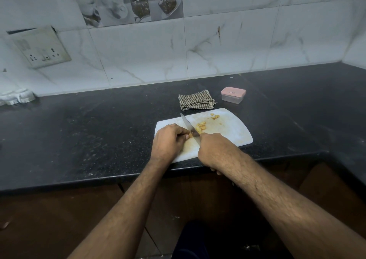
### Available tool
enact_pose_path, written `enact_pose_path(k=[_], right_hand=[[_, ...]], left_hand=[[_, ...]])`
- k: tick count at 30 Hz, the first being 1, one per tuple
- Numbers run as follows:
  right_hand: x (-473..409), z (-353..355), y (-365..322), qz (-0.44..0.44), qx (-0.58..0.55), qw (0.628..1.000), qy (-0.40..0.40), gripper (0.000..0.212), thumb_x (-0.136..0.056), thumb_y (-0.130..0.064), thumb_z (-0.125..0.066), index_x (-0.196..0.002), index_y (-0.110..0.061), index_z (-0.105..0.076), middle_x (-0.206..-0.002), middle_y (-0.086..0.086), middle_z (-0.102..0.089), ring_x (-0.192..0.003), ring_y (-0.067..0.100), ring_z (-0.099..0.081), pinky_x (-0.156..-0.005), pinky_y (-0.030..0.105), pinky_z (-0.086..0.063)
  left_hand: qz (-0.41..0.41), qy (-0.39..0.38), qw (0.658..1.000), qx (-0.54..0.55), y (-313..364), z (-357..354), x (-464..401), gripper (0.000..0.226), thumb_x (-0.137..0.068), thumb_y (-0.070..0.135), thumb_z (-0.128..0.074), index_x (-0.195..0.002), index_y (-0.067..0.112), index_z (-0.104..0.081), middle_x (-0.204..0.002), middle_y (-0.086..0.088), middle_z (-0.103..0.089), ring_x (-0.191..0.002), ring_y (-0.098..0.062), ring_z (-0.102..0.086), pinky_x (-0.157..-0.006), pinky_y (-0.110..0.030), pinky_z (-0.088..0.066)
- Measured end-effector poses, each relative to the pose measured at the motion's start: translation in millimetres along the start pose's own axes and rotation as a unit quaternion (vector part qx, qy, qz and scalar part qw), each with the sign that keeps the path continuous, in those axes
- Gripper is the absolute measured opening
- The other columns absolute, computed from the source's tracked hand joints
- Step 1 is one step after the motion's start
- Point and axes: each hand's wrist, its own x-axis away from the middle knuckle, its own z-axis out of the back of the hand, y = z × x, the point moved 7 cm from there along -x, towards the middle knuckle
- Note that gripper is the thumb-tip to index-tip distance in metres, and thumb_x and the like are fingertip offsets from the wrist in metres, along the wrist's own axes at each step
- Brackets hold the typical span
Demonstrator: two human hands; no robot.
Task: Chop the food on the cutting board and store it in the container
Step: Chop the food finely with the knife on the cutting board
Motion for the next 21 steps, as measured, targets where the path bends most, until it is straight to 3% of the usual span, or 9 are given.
enact_pose_path(k=[4,8,12,15,21], right_hand=[[-0.5,0.2,3.2,0.003,-0.008,1.0,0.001,0.04,-0.097,-0.012,-0.046,-0.137,-0.015,-0.048,-0.083,0.004,-0.045,-0.068,0.017,-0.052,-0.061,0.03,-0.05],[0.9,0.5,3.2,0.003,-0.008,1.0,0.001,0.037,-0.098,-0.014,-0.046,-0.134,-0.014,-0.049,-0.084,0.003,-0.045,-0.062,0.015,-0.046,-0.055,0.028,-0.045],[3.4,-0.1,1.0,0.0,-0.009,1.0,-0.004,0.043,-0.097,-0.013,-0.045,-0.14,-0.017,-0.046,-0.088,0.003,-0.042,-0.079,0.021,-0.055,-0.072,0.035,-0.056],[3.9,0.1,2.0,0.0,-0.013,1.0,-0.009,0.043,-0.098,-0.013,-0.045,-0.141,-0.017,-0.046,-0.094,0.005,-0.044,-0.086,0.022,-0.056,-0.078,0.037,-0.056],[3.8,0.4,2.7,0.001,0.004,1.0,-0.008,0.04,-0.099,-0.015,-0.047,-0.138,-0.015,-0.047,-0.084,0.003,-0.04,-0.072,0.017,-0.05,-0.061,0.028,-0.048]], left_hand=[[-0.006,0.003,1.0,-0.004,0.7,-0.9,-1.3,0.013,-0.091,0.024,-0.075,-0.101,0.028,-0.081,-0.101,0.013,-0.074,-0.095,-0.008,-0.064,-0.081,-0.029,-0.052],[0.001,-0.006,0.999,0.046,-4.1,-4.8,-1.7,0.006,-0.088,0.019,-0.077,-0.091,0.022,-0.081,-0.095,0.009,-0.073,-0.091,-0.01,-0.065,-0.087,-0.037,-0.055],[0.006,-0.019,0.997,0.075,-9.8,-7.8,-3.4,0.004,-0.087,0.02,-0.077,-0.086,0.023,-0.079,-0.091,0.012,-0.07,-0.089,-0.007,-0.064,-0.087,-0.039,-0.055],[0.006,-0.02,0.997,0.08,-10.6,-8.1,-3.8,0.007,-0.087,0.019,-0.076,-0.083,0.024,-0.077,-0.09,0.013,-0.069,-0.089,-0.007,-0.064,-0.088,-0.04,-0.055],[0.008,-0.019,0.998,0.056,-8.2,-8.5,-6.2,0.006,-0.088,0.024,-0.076,-0.083,0.027,-0.076,-0.09,0.017,-0.068,-0.088,-0.004,-0.063,-0.087,-0.037,-0.054]])
